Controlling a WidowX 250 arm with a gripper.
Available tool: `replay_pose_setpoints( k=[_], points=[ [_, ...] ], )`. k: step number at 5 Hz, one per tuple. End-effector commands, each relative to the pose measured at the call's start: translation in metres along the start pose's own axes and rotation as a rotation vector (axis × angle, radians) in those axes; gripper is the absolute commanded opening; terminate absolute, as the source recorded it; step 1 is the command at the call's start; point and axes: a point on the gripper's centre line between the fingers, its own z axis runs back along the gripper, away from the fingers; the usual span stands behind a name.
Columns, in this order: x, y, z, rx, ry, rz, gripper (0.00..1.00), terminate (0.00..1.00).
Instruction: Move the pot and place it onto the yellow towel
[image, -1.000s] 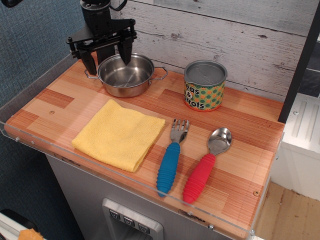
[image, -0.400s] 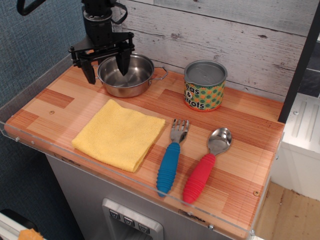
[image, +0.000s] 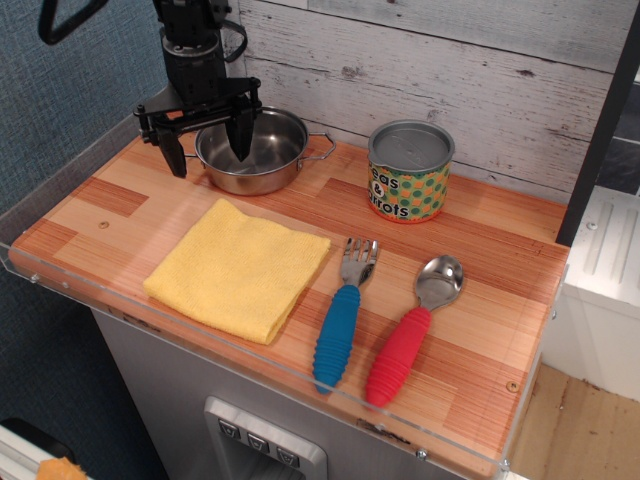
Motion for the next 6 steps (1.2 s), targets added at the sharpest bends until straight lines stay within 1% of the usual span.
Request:
replay_pose_setpoints(
  k=[1,2,3,5,6],
  points=[
    [0.0064,-0.0019,0.0048,-0.009,-0.024,0.01,1.0,0.0],
    [0.0066,-0.0009,0.0003,-0.001,-0.016,0.014,1.0,0.0],
    [0.0052,-0.0015,-0.0038,-0.008,-0.019,0.009,0.0,0.0],
    [0.0039,-0.0005,-0.0018,-0.02,-0.029,0.014,0.0,0.0],
    [0.0041,0.0003,0.0044,-0.042,-0.047,0.014,0.0,0.0]
  ],
)
